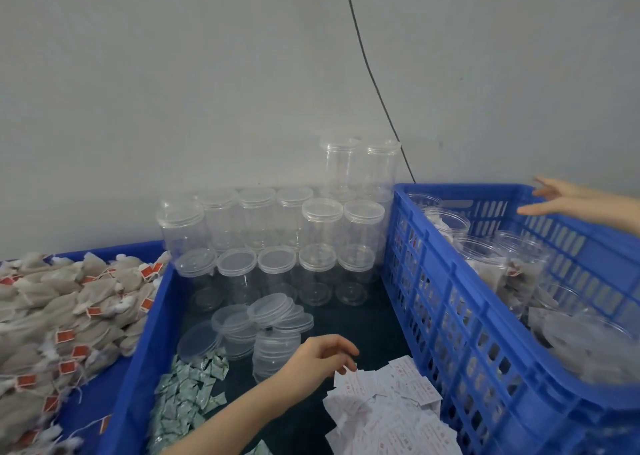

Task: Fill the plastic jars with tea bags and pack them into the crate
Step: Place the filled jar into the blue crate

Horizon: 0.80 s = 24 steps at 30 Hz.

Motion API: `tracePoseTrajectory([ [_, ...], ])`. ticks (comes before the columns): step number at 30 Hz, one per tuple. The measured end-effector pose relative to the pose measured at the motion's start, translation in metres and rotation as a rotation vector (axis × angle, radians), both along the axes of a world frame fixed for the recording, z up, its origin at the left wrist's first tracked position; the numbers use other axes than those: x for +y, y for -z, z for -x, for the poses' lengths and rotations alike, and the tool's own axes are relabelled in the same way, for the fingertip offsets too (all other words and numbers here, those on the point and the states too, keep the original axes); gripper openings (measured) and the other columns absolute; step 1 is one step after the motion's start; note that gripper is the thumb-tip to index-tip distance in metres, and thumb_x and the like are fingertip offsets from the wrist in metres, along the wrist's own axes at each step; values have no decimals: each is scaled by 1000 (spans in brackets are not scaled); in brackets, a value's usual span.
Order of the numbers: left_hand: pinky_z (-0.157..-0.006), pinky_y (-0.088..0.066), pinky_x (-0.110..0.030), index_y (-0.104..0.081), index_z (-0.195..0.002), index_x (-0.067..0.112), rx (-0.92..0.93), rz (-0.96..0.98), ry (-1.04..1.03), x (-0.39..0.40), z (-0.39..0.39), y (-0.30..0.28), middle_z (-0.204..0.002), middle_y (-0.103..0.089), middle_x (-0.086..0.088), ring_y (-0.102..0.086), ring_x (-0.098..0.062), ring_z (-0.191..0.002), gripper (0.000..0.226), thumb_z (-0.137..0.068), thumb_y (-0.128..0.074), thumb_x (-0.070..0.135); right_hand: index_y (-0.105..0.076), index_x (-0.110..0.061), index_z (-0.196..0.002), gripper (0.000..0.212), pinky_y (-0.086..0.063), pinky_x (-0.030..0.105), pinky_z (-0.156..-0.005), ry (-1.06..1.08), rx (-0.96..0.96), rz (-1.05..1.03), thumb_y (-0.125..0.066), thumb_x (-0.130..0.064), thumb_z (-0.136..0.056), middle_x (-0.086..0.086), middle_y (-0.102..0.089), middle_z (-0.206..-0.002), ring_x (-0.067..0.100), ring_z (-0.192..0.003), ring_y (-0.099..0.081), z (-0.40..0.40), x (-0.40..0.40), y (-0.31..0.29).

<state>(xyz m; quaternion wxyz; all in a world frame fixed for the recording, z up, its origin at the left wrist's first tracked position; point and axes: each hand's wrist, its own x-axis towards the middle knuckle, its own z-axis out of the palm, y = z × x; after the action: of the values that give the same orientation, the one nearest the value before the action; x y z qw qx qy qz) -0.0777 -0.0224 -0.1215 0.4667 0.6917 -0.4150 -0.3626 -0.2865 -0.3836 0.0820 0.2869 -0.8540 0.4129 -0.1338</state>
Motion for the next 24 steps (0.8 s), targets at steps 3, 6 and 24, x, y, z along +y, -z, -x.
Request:
tracePoseTrajectory([
  [3,-67,-42,-12,-64,-94,26,1,26,-12,0,-4,-4,-81,-70,12,-59,1,-75,24,-93,-49,7,-23,-11,-155,156,-24,46,-119,-28,-59,165,-71,-89,-28,5,-38,-149,30,-141,-35,-26,34,-27],
  [6,-64,-41,-12,-64,-92,26,4,82,-86,-3,-13,-12,-80,-69,13,-57,1,-71,26,-91,-51,4,-34,-8,-150,88,-29,46,-115,-145,-110,342,-75,-45,-82,15,-44,-148,32,-136,-41,-65,72,-43],
  [24,-110,-30,-36,-9,-149,-1,-416,57,-519,-95,-119,-78,-154,-24,-18,-27,-29,-141,103,-76,-76,28,-32,-7,-150,67,-37,41,-110,-439,179,505,-60,-25,-91,9,-30,-158,25,-144,-31,-253,180,72],
])
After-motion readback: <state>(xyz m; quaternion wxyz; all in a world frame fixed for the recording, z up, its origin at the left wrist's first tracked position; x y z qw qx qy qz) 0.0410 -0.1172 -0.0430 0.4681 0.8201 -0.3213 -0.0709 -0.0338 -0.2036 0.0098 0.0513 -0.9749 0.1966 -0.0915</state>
